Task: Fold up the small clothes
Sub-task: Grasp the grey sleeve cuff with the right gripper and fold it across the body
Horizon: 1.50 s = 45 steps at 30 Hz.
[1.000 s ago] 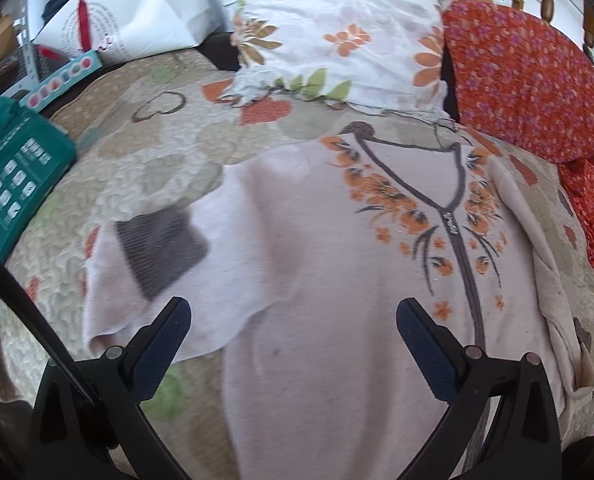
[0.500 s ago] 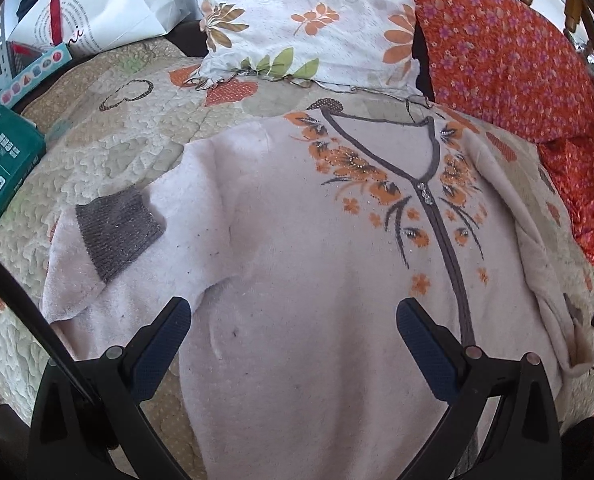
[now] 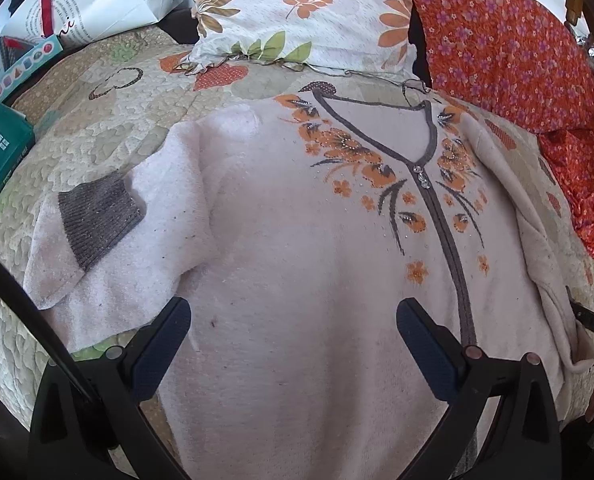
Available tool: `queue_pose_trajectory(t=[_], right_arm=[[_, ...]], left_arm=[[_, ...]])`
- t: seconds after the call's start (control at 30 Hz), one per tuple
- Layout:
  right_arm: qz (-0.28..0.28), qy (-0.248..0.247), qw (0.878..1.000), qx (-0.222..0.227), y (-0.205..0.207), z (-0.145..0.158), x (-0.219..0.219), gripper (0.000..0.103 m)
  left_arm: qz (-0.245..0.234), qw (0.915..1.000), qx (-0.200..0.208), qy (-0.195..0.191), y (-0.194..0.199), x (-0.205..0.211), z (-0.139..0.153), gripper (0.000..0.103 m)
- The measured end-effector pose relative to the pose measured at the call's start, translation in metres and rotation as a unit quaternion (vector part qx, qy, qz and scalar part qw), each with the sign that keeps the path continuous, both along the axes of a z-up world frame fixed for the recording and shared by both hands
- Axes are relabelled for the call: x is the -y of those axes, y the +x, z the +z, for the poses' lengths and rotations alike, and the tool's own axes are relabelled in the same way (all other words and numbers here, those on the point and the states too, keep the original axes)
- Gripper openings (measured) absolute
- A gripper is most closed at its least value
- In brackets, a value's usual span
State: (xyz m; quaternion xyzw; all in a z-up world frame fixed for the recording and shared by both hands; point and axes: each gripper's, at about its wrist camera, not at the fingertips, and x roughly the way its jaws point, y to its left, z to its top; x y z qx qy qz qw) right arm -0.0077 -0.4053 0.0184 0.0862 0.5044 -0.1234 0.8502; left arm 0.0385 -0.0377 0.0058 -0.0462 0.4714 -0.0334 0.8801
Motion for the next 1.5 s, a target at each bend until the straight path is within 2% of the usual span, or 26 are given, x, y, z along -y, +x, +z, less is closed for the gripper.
queue_pose_trajectory(t=[0.07, 0.1, 0.2, 0.3, 0.37, 0.43, 0.53, 0.57, 0.63, 0.67, 0.73, 0.77, 0.8, 0.97, 1.0, 1.07, 1.13, 1.23, 1.37, 1.5], right_arm=[[0.018, -0.017, 1.0, 0.0, 0.0, 0.001, -0.006, 0.006], [0.016, -0.027, 0.999, -0.002, -0.001, 0.003, -0.007, 0.006], [0.002, -0.048, 0.998, 0.037, -0.011, 0.033, 0.01, 0.006], [-0.066, -0.084, 0.99, 0.088, -0.029, 0.082, 0.056, 0.006], [-0.113, -0.111, 0.982, 0.105, -0.041, 0.106, 0.086, 0.006], [-0.169, -0.151, 0.968, 0.108, -0.055, 0.127, 0.121, 0.006], [-0.234, -0.228, 0.94, 0.096, -0.069, 0.142, 0.152, 0.006], [-0.25, -0.237, 0.935, 0.09, -0.072, 0.144, 0.161, 0.007], [-0.267, -0.231, 0.932, 0.076, -0.08, 0.144, 0.172, 0.008], [-0.264, -0.233, 0.933, 0.079, -0.081, 0.145, 0.17, 0.009], [-0.245, -0.239, 0.936, 0.085, -0.077, 0.145, 0.159, 0.021], [-0.232, -0.235, 0.94, 0.091, -0.077, 0.145, 0.155, 0.034], [-0.223, -0.23, 0.943, 0.096, -0.081, 0.144, 0.148, 0.041], [-0.117, -0.189, 0.969, 0.109, -0.046, 0.123, 0.089, 0.043], [-0.093, -0.177, 0.974, 0.109, -0.038, 0.116, 0.072, 0.047], [-0.05, -0.155, 0.981, 0.106, -0.019, 0.099, 0.046, 0.052], [-0.008, -0.133, 0.986, 0.101, -0.006, 0.079, 0.014, 0.052], [0.039, -0.114, 0.988, 0.097, 0.009, 0.051, -0.025, 0.052], [0.079, -0.121, 0.985, 0.095, 0.018, 0.028, -0.061, 0.053], [0.1, -0.122, 0.983, 0.091, 0.016, 0.016, -0.07, 0.055]], left_arm=[[0.0, 1.0, 0.002, -0.001, 0.0, 0.0, 0.001, 0.102], [0.001, 1.0, 0.002, -0.003, 0.0, -0.001, 0.001, 0.102], [0.003, 0.9999, 0.004, -0.014, 0.0, -0.004, 0.004, 0.102], [0.003, 0.9997, 0.01, -0.022, -0.001, -0.006, 0.008, 0.102], [0.002, 0.9997, 0.013, -0.022, -0.002, -0.004, 0.01, 0.102], [0.001, 0.9996, 0.014, -0.023, -0.002, -0.003, 0.011, 0.102], [0.002, 0.9996, 0.014, -0.024, -0.002, -0.002, 0.011, 0.102], [0.002, 0.9996, 0.015, -0.025, -0.002, -0.002, 0.011, 0.102], [0.002, 0.9995, 0.018, -0.024, -0.002, -0.001, 0.013, 0.102], [0.003, 0.9995, 0.019, -0.023, -0.002, -0.001, 0.013, 0.102], [0.003, 0.9996, 0.02, -0.02, -0.002, -0.002, 0.013, 0.102], [0.004, 0.9996, 0.019, -0.02, -0.002, -0.002, 0.012, 0.102], [0.005, 0.9996, 0.018, -0.021, -0.002, -0.003, 0.012, 0.102], [0.016, 0.9994, 0.021, -0.021, -0.004, -0.014, 0.013, 0.102], [0.02, 0.9994, 0.021, -0.02, -0.004, -0.018, 0.014, 0.102], [0.033, 0.999, 0.025, -0.015, -0.006, -0.029, 0.016, 0.102], [0.05, 0.9982, 0.03, -0.015, -0.008, -0.044, 0.018, 0.102], [0.081, 0.9962, 0.03, -0.015, -0.01, -0.068, 0.018, 0.102], [0.129, 0.9909, 0.03, -0.02, -0.012, -0.11, 0.021, 0.102], [0.209, 0.9766, 0.041, -0.028, -0.02, -0.165, 0.027, 0.102]])
